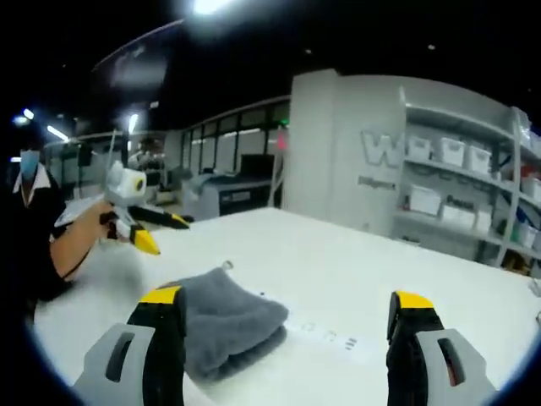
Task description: Open the folded towel by lifting each exposed corner and separating the folded layers until the towel lies flat within the target outline without major curled edges
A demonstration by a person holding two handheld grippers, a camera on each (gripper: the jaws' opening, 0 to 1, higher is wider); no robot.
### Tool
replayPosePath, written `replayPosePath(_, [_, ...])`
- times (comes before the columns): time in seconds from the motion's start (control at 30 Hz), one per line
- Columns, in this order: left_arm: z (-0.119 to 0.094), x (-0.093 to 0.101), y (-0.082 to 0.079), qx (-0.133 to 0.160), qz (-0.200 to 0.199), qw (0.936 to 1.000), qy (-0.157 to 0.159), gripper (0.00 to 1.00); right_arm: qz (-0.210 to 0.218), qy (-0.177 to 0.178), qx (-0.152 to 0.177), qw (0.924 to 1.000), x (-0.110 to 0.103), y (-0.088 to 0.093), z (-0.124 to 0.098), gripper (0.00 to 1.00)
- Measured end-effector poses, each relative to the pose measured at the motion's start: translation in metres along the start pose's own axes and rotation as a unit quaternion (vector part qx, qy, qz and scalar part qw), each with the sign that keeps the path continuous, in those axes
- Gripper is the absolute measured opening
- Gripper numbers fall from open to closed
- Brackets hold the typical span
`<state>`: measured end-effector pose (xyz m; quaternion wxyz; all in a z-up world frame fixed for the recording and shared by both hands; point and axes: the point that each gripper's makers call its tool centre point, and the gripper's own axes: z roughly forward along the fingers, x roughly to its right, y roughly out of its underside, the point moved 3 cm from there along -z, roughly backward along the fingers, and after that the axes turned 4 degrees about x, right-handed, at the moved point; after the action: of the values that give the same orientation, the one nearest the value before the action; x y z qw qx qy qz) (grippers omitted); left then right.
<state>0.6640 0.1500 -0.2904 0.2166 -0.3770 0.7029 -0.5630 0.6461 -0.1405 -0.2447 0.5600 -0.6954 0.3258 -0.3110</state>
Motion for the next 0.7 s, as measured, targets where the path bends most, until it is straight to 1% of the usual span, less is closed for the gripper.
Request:
replayPosePath(0.1, [0.005,-0.002,0.005,-0.004,-0.005,1.0000,-0.002,0.94,0.013,0.004,-0.001,0.9999,0.003,0.005,0.005,0.99])
replayPosePath(0.23, [0.009,-0.007,0.007,0.003,-0.026,0.9996,-0.012,0.92,0.024,0.019,0.005,0.9995,0.007,0.010,0.011,0.95])
replayPosePath(0.3, [0.010,-0.009,0.010,0.000,-0.032,0.9994,-0.015,0.91,0.033,0.022,0.005,0.9992,0.007,0.013,0.014,0.95])
replayPosePath(0.4, [0.012,-0.010,0.013,-0.002,-0.034,0.9992,-0.022,0.91,0.035,0.022,-0.001,0.9992,0.004,0.018,0.018,0.94])
replayPosePath(0.6, [0.018,-0.008,0.018,-0.006,-0.032,0.9992,-0.022,0.89,0.030,0.017,-0.012,0.9993,-0.003,0.024,0.023,0.93])
replayPosePath(0.7, [0.021,-0.007,0.021,-0.010,-0.033,0.9992,-0.020,0.88,0.031,0.014,-0.011,0.9994,-0.006,0.026,0.026,0.91])
